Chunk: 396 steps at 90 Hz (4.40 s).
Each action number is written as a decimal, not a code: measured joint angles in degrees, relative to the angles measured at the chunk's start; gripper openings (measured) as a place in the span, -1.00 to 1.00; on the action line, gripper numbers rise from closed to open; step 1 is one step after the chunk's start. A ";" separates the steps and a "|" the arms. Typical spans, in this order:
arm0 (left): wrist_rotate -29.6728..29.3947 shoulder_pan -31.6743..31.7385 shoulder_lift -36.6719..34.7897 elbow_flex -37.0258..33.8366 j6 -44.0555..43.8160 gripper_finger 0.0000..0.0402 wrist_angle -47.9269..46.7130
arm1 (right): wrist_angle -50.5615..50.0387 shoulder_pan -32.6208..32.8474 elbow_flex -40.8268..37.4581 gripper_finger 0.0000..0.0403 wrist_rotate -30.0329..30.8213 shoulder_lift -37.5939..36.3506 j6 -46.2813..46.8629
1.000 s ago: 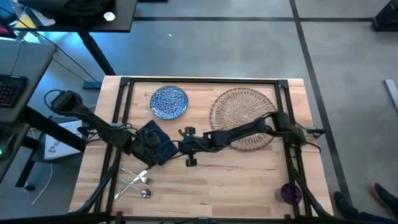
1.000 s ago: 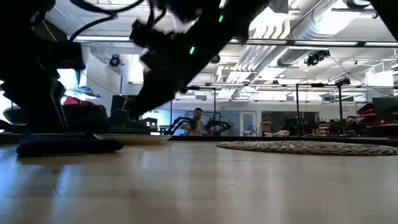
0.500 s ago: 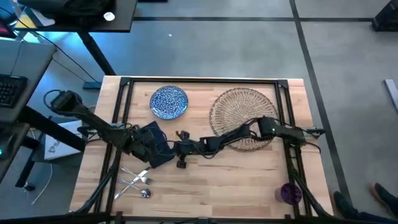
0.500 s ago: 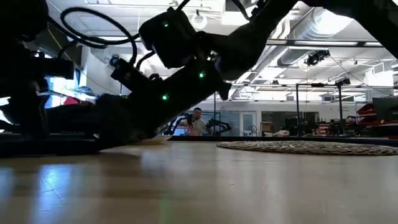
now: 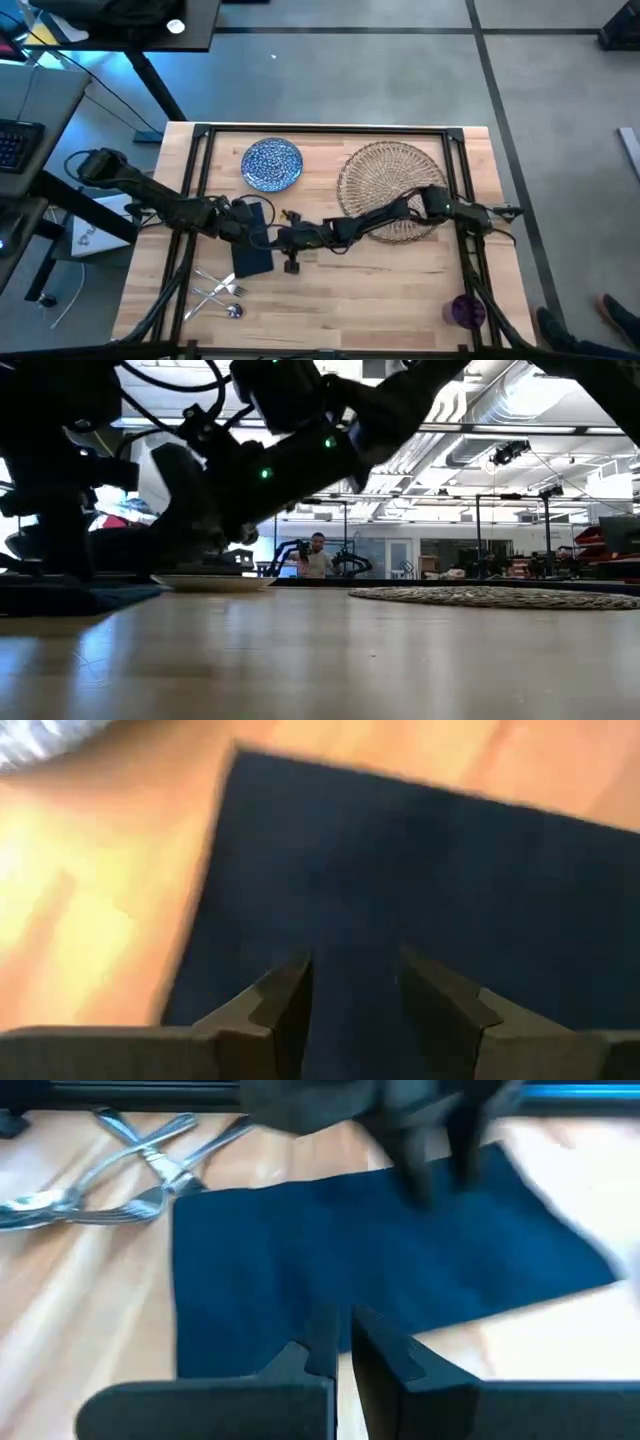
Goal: Set table place
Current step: Fold the blue table napkin, then put the silver fork on the blue table napkin
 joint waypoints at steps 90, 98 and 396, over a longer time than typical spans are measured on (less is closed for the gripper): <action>-4.23 8.36 0.07 5.14 26.72 -0.38 0.61 | 3.24 -0.88 0.11 -1.00 4.01 6.28 1.52; -4.23 8.55 0.07 5.18 26.74 -0.38 0.41 | 7.55 -0.88 0.05 -1.00 2.36 7.23 2.52; -15.01 -35.94 17.55 0.55 -0.76 -0.38 33.46 | -5.19 10.58 0.02 -1.00 14.89 -6.79 -4.86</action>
